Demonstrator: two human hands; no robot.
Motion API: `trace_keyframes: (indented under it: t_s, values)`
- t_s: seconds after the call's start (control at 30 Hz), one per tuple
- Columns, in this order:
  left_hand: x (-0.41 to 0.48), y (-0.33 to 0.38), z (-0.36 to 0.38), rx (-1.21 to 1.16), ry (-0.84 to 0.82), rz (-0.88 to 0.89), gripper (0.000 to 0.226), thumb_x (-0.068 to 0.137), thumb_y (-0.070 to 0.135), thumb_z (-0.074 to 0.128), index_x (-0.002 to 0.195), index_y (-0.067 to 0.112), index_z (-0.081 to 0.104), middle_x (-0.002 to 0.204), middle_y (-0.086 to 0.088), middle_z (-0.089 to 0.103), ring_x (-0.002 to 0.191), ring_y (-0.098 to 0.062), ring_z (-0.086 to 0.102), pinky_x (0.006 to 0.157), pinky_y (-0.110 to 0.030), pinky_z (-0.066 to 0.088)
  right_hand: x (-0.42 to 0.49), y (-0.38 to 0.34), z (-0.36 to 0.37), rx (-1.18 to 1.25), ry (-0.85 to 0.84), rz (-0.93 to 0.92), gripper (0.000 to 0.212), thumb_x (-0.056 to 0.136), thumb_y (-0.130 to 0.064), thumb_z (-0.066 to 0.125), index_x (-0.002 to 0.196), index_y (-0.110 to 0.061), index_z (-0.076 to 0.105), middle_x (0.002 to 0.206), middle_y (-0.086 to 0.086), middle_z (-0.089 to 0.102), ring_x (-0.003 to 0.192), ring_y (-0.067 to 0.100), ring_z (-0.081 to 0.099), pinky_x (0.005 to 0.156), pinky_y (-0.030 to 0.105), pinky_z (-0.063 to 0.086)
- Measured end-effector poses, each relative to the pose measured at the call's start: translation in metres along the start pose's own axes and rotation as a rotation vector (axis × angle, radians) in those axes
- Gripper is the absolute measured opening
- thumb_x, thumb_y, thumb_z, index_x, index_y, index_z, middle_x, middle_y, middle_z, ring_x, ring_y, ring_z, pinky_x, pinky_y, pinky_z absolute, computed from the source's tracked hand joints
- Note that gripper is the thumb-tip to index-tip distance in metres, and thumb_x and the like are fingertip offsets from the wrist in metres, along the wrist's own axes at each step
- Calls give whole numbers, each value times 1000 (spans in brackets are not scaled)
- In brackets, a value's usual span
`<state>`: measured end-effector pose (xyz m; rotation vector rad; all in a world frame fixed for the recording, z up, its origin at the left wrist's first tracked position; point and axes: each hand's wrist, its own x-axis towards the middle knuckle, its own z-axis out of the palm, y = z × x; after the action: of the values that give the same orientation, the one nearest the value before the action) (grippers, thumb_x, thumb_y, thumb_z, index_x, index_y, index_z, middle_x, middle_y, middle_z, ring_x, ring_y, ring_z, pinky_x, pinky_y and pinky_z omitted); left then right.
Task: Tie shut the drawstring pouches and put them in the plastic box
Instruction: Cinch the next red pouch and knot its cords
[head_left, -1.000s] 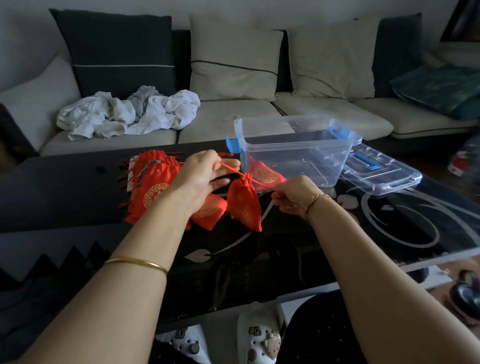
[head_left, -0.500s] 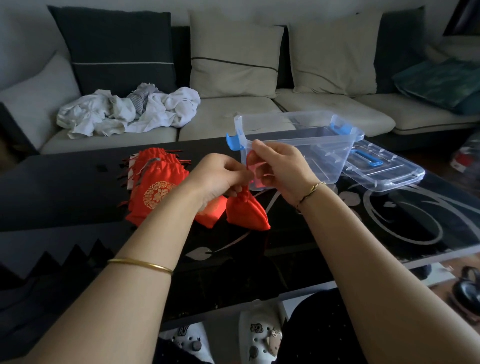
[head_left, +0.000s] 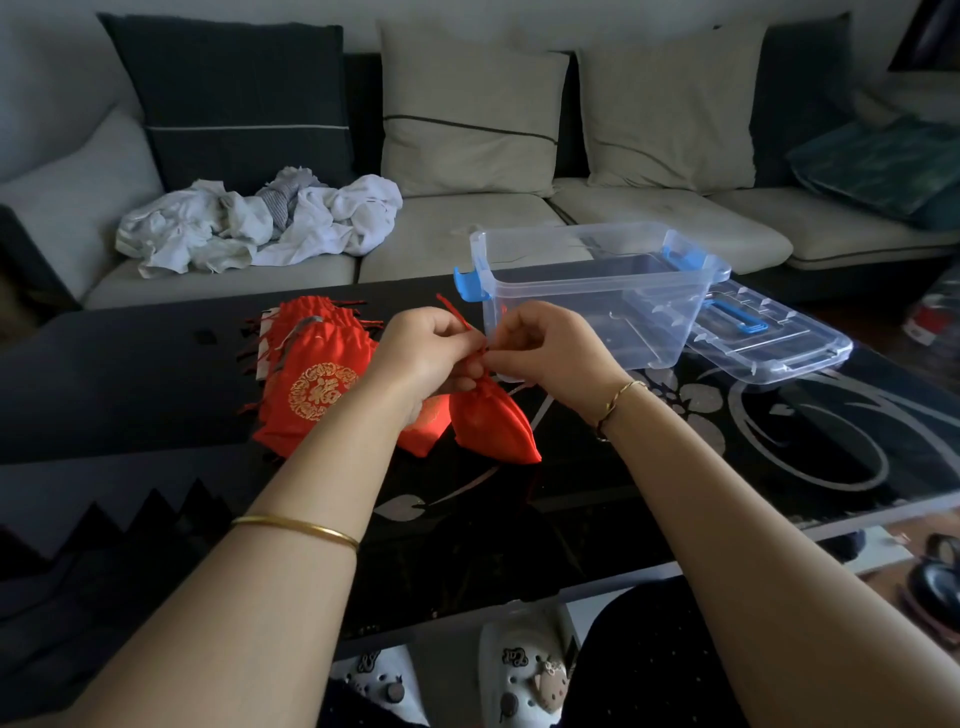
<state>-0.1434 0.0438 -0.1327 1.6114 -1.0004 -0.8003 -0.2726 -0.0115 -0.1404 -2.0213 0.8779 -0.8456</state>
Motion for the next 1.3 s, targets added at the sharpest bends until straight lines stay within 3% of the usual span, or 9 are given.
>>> trace_keyframes:
  t_s: [0.2,0.4,0.47,0.53,0.63,0.7,0.77,1.07,1.3]
  values:
    - [-2,2,2,-41,14,-23,18,89,7,61,71,6,60,61,-8,61,46,-8,60,46,-18,52,2,-2,2,-253,67,-172,7,77,-13,71,83,-13,68,67,-16,51,63,-1,47,60,7,37]
    - [0,4,-1,-124,40,-46,15,90,2,58,75,4,59,61,-8,61,46,-10,61,47,-20,52,3,-9,6,-456,40,-260,10,83,-12,60,83,-8,69,77,-5,55,73,8,46,62,20,35]
    - [1,6,-3,-140,113,-34,6,88,1,60,93,4,58,76,-10,60,59,-14,63,52,-24,55,4,-8,6,-331,42,-143,18,84,-12,59,68,-12,65,63,-12,51,60,4,45,57,18,34]
    - [3,5,-8,-94,205,2,19,85,2,61,102,7,53,85,-8,57,71,-15,61,57,-26,55,4,-5,4,-85,35,54,28,86,-14,61,58,-19,58,55,-15,49,53,1,44,53,14,34]
    - [-3,9,-11,153,166,202,17,79,4,66,80,19,57,86,-4,57,75,-12,56,70,-22,50,5,3,3,195,12,299,30,85,-18,65,57,-15,55,54,-6,46,49,8,39,47,19,32]
    - [-9,11,-7,318,66,322,16,76,7,70,73,21,63,88,0,54,71,-7,51,69,-8,43,6,7,4,324,3,363,27,84,-15,65,60,-10,54,57,3,41,49,12,33,45,23,28]
    - [-11,9,-3,455,47,381,13,75,11,73,74,22,68,91,4,45,70,-4,46,66,-4,39,7,7,5,424,2,404,22,84,-12,64,64,-8,55,58,4,40,49,11,31,46,23,25]
    - [-7,2,-1,642,147,471,10,73,23,78,82,21,73,99,4,43,86,-12,47,88,-36,47,8,9,2,597,-109,456,22,90,-10,57,68,-9,54,60,2,42,44,4,35,43,15,27]
    - [-3,1,-2,671,126,507,9,77,21,75,83,17,71,98,4,43,86,-12,47,87,-36,47,6,10,-2,552,-170,388,20,92,-9,55,72,-10,58,61,1,42,48,5,35,45,15,31]
